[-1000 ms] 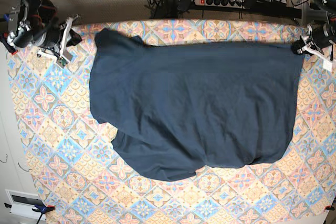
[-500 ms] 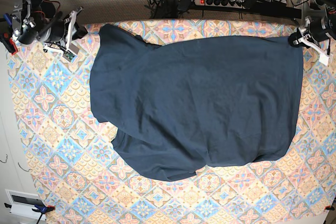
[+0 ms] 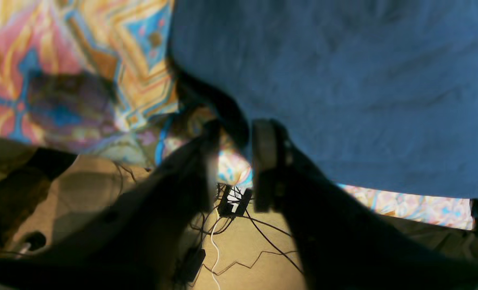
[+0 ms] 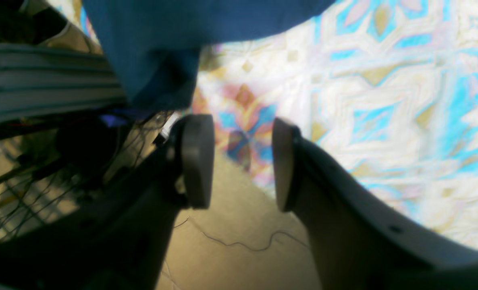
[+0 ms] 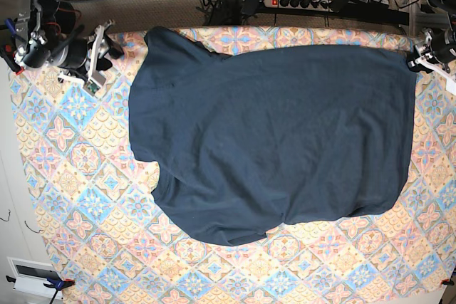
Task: Layout the t-shirt on the table in an organized manner, then fold the t-shirt properly
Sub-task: 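Release the shirt with the right gripper, then grasp the shirt's side edge with the right gripper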
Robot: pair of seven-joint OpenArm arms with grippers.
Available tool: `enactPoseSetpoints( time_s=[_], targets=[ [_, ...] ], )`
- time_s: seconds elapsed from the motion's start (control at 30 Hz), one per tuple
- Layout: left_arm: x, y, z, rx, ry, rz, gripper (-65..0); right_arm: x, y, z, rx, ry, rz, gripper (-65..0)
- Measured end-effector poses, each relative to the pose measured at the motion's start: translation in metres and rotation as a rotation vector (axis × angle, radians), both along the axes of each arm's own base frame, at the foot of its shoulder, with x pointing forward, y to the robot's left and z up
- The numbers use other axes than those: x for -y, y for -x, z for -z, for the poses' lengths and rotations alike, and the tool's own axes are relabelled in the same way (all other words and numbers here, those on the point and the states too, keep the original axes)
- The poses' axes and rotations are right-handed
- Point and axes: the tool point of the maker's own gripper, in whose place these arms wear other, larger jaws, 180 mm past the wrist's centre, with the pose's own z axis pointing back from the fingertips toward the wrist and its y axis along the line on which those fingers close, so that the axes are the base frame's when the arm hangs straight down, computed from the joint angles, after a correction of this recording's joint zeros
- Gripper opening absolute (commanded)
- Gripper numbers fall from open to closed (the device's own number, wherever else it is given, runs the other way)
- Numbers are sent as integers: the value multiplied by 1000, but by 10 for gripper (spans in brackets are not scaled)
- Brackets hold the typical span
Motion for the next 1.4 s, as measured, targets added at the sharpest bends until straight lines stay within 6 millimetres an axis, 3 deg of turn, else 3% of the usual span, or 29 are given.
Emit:
enactPoseSetpoints(
  time_s=[0.1,0.2,0.3,0.43,0.57,0.63,0.77,0.87,0.97,1.03,1.13,1.23,1.4],
  targets=[
    [-9,10,4,-54,-53,12,-409,-14,-20,-9,65,-55,20,-414],
    [-8,27,12,-156,-65,38,-395,-22,-26,-9,76,-80,28,-414],
    [-12,17,6,-108,-71,21,-399,-25,-44,-19,126,-92,34,-414],
    [-29,-8,-17,21,-102,-46,-397,-29,-76,-33,207,-56,3,-414],
    [-18,-13,-15,38,-66,-52,-394,-20,-111,-46,293,57,0,-414],
    [-20,-14,-16,44,-73,-53,-394,-18,-118,-39,294,67,33,-414],
    [-22,-29,-24,86,-75,-62,-396,-10,-101,6,137,82,74,-414],
    [-14,-31,-21,106,-42,-70,-396,6,-132,4,154,103,133,-414],
    [-20,-25,-21,103,-53,-103,-396,-1,-166,-4,214,31,172,-414],
    [-21,-24,-19,104,-54,-111,-396,-6,-171,5,194,-21,187,-414],
    [-14,-27,-19,118,-26,-108,-396,9,-171,31,93,-5,241,-412],
    [-11,-29,-20,131,-7,-108,-396,18,-182,34,88,-32,282,-412],
    [-9,-30,-22,142,11,-109,-397,10,-192,43,77,-116,321,-411]
  ],
)
